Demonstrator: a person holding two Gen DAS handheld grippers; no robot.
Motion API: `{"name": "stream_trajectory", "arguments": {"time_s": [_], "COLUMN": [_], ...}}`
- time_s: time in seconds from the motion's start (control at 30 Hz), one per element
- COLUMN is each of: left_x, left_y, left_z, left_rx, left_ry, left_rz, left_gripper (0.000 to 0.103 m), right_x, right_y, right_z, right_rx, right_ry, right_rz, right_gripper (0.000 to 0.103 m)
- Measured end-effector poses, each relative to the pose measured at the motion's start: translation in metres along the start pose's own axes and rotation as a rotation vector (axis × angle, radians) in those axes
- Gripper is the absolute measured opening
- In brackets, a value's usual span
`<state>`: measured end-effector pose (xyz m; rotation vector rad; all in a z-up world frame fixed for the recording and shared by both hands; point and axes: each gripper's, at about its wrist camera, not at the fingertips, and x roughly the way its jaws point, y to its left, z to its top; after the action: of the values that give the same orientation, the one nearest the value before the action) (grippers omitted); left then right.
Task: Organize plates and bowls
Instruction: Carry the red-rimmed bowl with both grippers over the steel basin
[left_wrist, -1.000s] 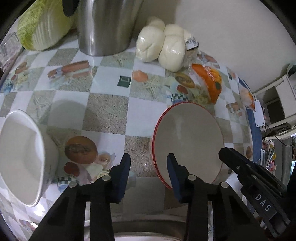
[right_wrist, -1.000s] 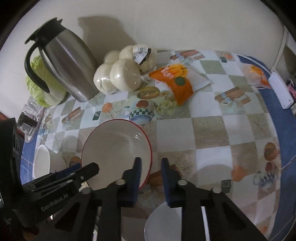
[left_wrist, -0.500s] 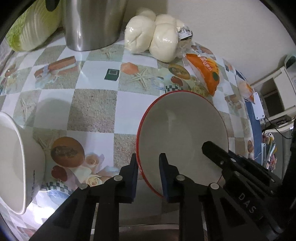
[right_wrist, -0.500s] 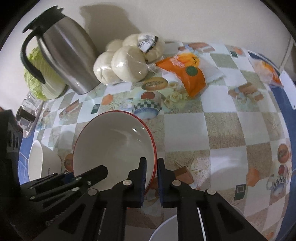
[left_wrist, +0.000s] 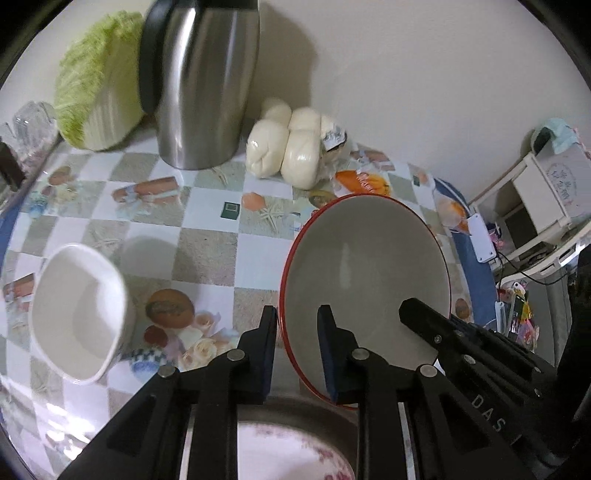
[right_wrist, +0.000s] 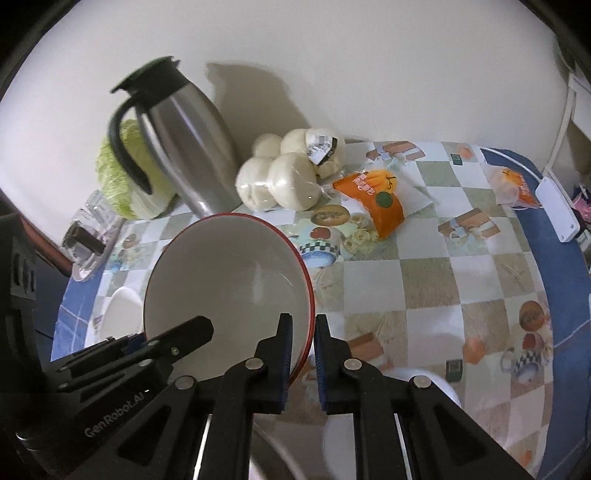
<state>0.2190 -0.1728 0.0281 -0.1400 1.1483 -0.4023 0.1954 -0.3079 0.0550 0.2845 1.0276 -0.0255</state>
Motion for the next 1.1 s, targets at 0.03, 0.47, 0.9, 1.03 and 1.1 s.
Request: {"name": "stream_trajectory", "arguments": {"time_s": [0.03, 0.47, 0.9, 1.03, 1.1], "left_x": [-0.006, -0.063, -0.085, -0.085, -0.084], "left_y": [0.0, 0.015, 0.045, 0.054, 0.055], "left_z": [-0.003, -0.06, -0.12, -0.134, -0.139], "left_rx": [0.002, -0.05, -0.091, -0.109, -0.107], "left_ry": [-0.005, -0.061, -0.093, -0.093, -0.097], "left_rz": [-0.001, -0.049, -0.049, -0.055, -0.042], "left_gripper": [0.023, 0.023, 0.023, 0.023, 0.023], "right_x": [-0.005, -0.052, -0.058, -0.05, -0.044], "right_y": [0.001, 0.026, 0.048, 0.051, 0.052], "right_z": [-0.003, -0.057, -0.119, -0.135, -0.144], "right_rx": [0.001, -0.009, -0.001, 0.01, 0.019], "right_ry": [-0.004, -0.018, 0.006, 0.02, 0.024], "right_rz": [0.005, 0.035, 0.079, 0.073, 0.071], "right_gripper": [0.013, 0.013, 0.013, 0.013, 0.013]}}
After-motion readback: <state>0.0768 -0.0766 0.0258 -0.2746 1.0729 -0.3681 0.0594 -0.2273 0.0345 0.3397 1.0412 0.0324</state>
